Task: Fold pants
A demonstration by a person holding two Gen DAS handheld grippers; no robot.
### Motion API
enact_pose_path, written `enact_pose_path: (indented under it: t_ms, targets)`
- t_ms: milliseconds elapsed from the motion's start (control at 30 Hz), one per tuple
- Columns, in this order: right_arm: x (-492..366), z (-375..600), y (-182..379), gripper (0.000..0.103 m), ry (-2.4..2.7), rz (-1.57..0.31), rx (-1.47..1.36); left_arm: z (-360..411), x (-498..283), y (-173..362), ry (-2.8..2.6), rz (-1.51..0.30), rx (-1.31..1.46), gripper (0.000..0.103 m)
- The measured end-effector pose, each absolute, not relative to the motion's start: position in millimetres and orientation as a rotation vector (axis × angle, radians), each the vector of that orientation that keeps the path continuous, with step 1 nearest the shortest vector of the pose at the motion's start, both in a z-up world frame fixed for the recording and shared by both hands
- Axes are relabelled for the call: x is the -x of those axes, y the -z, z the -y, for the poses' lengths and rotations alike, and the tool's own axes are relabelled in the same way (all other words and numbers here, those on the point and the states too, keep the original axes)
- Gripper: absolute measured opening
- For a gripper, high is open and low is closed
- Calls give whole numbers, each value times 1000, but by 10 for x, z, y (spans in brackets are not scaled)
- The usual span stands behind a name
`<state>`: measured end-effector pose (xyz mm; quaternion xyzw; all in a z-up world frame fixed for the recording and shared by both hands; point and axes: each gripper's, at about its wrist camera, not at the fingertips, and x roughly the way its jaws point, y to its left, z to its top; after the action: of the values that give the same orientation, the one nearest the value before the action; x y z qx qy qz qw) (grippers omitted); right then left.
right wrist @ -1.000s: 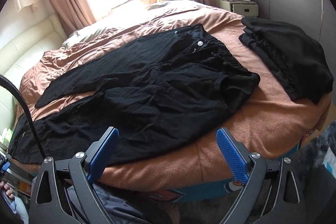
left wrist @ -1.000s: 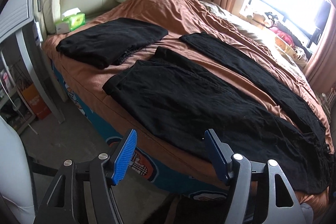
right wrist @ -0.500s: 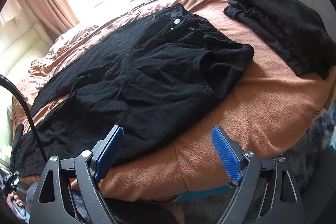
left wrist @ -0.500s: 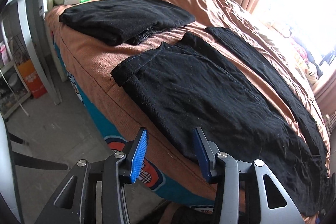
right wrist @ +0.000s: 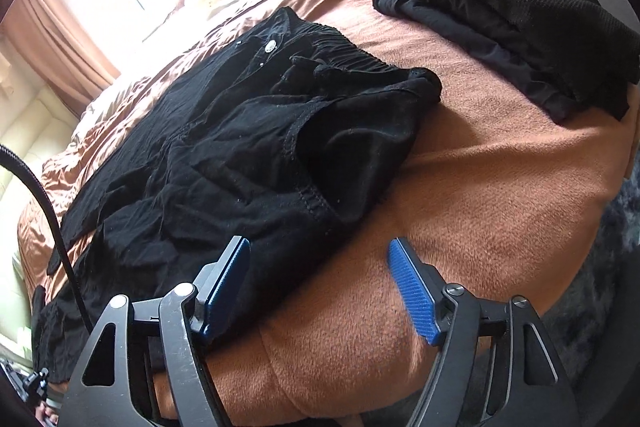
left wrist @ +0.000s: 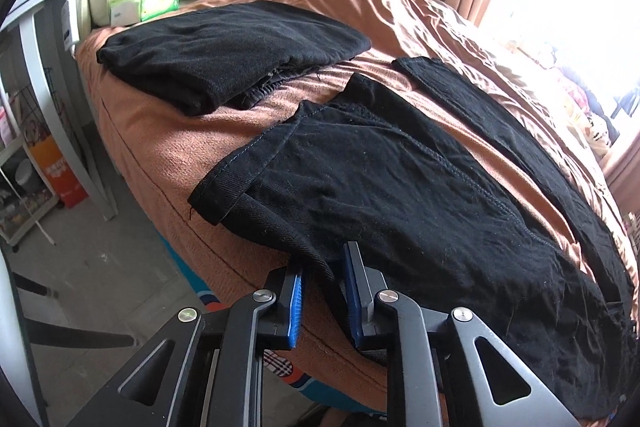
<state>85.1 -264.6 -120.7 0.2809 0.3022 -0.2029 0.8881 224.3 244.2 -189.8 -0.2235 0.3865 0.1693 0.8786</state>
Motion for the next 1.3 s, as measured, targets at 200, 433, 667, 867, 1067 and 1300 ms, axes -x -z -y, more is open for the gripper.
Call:
enact_pose_path:
  t_ms: [200, 433, 667, 867, 1067, 1300]
  targets:
    - [-1050, 2902, 1257, 71, 420, -607, -633, -2525, -2305, 1903, -358, -809, 483, 20]
    - [-1118, 3104, 1272, 32, 378, -593, -690, -2565, -2246, 1778, -356, -759, 498, 5]
    - [-986, 3209, 1138, 0, 384, -542, -729, -2546, -2278, 1489, -339, -687, 477, 3]
    - [-1002, 3174, 926, 0, 363, -505, -687, -2492, -2432, 1138, -313, -632, 432, 3]
    - [-987, 3153, 667, 0, 327, -439, -680, -2394, -2619, 772, -311, -588, 364, 3]
    - [-1040, 3219, 394, 0, 299, -380, -673, -2364, -2973, 367, -301, -546, 346, 2]
